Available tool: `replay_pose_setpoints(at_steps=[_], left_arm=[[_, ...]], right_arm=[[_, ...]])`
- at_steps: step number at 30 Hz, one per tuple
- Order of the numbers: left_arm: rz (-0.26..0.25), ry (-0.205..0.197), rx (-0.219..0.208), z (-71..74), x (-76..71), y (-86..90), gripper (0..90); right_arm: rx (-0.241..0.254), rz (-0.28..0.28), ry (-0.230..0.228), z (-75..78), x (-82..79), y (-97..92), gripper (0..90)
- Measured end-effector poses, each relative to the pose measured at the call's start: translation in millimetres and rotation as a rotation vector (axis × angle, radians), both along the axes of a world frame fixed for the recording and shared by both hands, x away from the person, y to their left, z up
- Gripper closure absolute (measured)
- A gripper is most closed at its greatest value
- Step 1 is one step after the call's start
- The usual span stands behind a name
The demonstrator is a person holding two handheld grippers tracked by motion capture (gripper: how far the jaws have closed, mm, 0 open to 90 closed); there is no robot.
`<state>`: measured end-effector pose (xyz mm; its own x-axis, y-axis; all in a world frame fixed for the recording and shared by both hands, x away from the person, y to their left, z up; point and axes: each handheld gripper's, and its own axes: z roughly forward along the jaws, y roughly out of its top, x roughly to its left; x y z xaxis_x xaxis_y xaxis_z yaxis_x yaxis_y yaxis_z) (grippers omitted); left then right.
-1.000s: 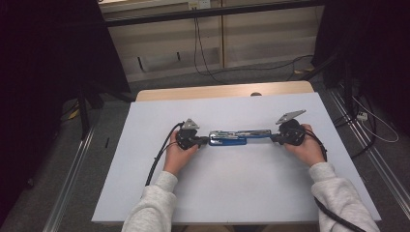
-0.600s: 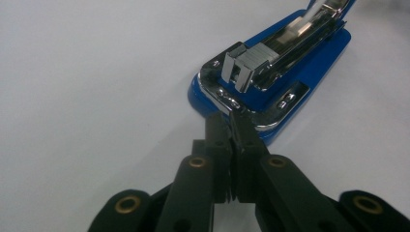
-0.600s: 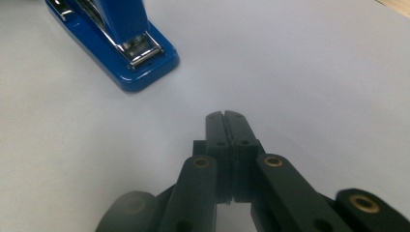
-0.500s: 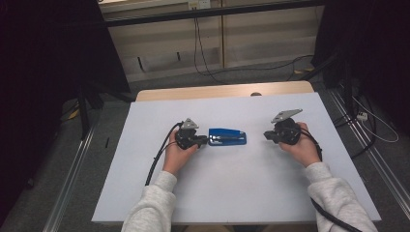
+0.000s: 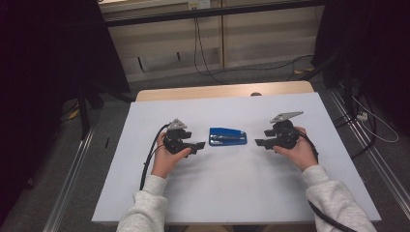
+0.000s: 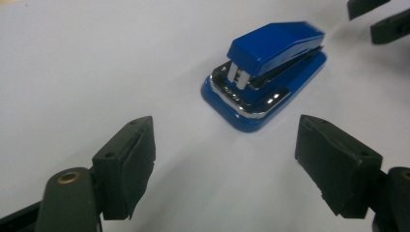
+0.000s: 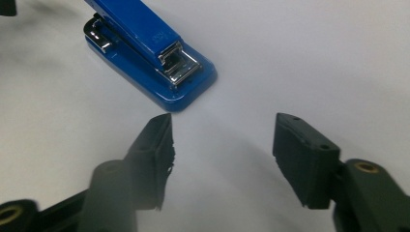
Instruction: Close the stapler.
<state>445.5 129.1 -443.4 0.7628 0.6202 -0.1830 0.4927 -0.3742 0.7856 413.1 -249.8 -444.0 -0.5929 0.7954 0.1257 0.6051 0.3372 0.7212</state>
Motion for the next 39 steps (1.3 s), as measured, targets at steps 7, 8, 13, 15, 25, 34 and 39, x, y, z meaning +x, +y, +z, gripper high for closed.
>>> replay_pose_setpoints(at_steps=[7, 8, 13, 15, 25, 34, 39], left_arm=[[0.008, -0.019, -0.015, 10.3, -13.7, 12.7, 16.5], [0.009, -0.013, -0.028, 10.2, -14.7, 13.6, 15.1], [0.007, 0.006, -0.021, 8.8, -19.8, 19.7, 12.6], [0.015, 0.008, -0.020, 9.5, -22.4, 23.7, 11.5], [0.049, -0.016, -0.031, 15.8, -36.6, 49.8, 7.7], [0.072, -0.017, -0.013, 13.7, -45.5, 65.4, 7.6], [0.075, -0.024, -0.004, 14.7, -53.1, 73.7, 7.6]], right_arm=[[0.011, 0.004, 0.006, 3.0, -16.0, -1.5, 27.9], [0.007, 0.005, 0.006, 3.8, -18.3, -1.6, 26.8], [-0.001, 0.023, 0.006, 5.6, -28.2, -1.8, 24.6], [-0.012, 0.030, 0.008, 5.6, -31.7, -2.3, 24.3], [-0.015, 0.036, 0.017, 6.6, -47.2, -6.9, 19.9], [-0.017, 0.039, 0.017, 9.1, -62.1, -13.4, 18.3], [-0.017, 0.038, 0.018, 9.9, -69.6, -16.2, 18.3]])
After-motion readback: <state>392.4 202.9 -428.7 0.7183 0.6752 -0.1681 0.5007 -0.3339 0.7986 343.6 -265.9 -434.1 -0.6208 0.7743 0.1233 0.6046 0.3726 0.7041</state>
